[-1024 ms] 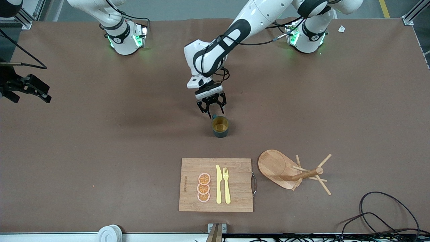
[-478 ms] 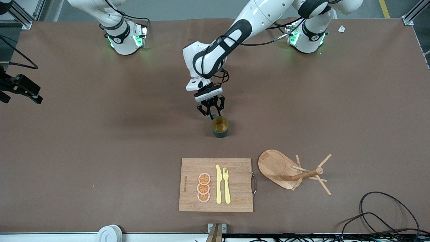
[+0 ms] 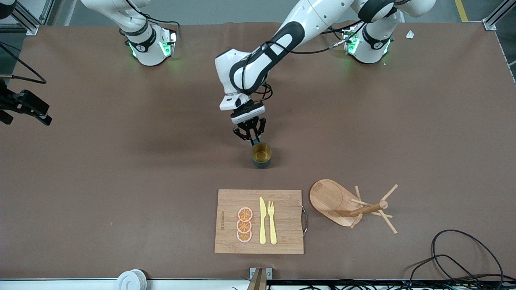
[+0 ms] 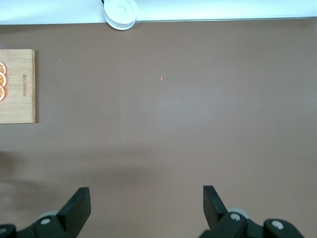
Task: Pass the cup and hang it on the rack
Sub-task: 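Lower the left gripper onto the teal mug and grasp it, then lift the teal mug with the left gripper toward the wooden rack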
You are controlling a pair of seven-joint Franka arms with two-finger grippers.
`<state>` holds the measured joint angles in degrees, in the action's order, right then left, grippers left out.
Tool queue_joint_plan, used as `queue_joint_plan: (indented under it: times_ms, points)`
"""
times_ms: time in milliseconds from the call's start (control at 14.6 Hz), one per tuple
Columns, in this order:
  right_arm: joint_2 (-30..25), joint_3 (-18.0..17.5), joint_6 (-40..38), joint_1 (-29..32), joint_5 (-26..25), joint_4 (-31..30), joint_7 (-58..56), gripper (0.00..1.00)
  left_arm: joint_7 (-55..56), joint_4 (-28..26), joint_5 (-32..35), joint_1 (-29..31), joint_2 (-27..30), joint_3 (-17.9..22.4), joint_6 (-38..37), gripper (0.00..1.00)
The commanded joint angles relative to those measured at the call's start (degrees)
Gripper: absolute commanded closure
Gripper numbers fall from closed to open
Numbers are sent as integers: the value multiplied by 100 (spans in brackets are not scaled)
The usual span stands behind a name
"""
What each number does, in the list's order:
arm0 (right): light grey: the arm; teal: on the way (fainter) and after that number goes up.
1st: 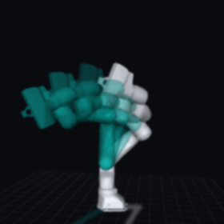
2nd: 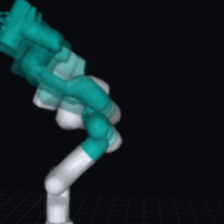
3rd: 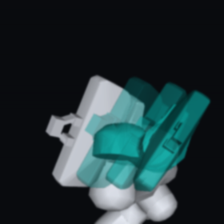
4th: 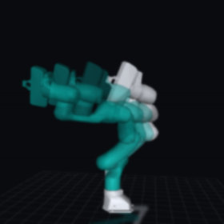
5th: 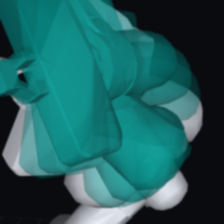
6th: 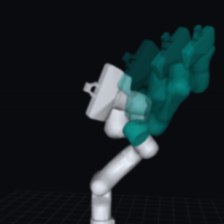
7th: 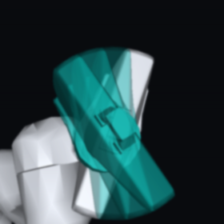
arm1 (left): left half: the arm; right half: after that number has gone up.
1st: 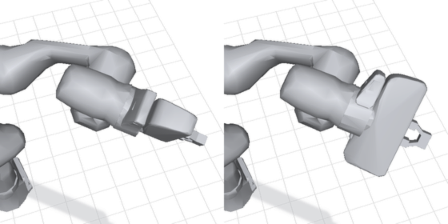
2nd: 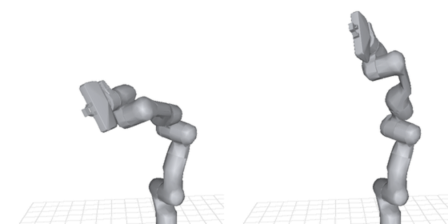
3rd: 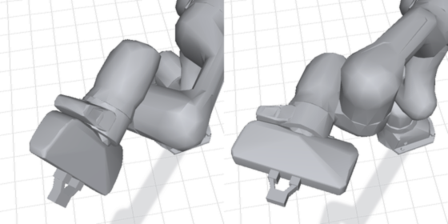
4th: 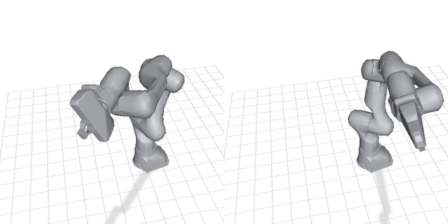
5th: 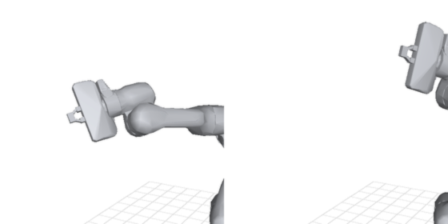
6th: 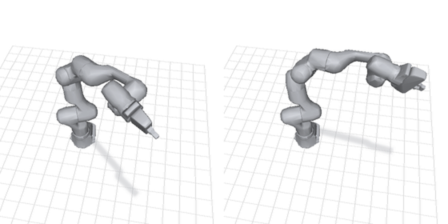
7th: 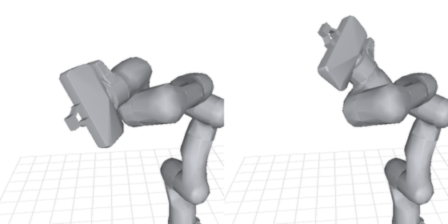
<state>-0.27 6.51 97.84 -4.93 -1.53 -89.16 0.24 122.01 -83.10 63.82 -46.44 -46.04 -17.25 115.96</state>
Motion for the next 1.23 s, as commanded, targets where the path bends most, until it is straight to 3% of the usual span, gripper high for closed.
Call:
queue_joint_plan:
  times_ms: [0, 273, 819, 1161]
  points:
    - [36, -27, -63, 89, 47, 91, -76, 0, -553, 574, -816, 222, 199, -15, -91, 100]
    - [36, -36, -72, 71, -15, 153, -24, 0, -844, 856, -1853, 827, 630, -94, -82, 100]
    - [36, -36, -45, 97, -23, 258, -24, 0, -2943, 910, -5473, 2312, 1983, -85, -100, 100]
    - [36, -27, -63, 97, 38, 302, -6, 0, -3963, 901, -7344, 3498, 2204, -94, -425, 100]
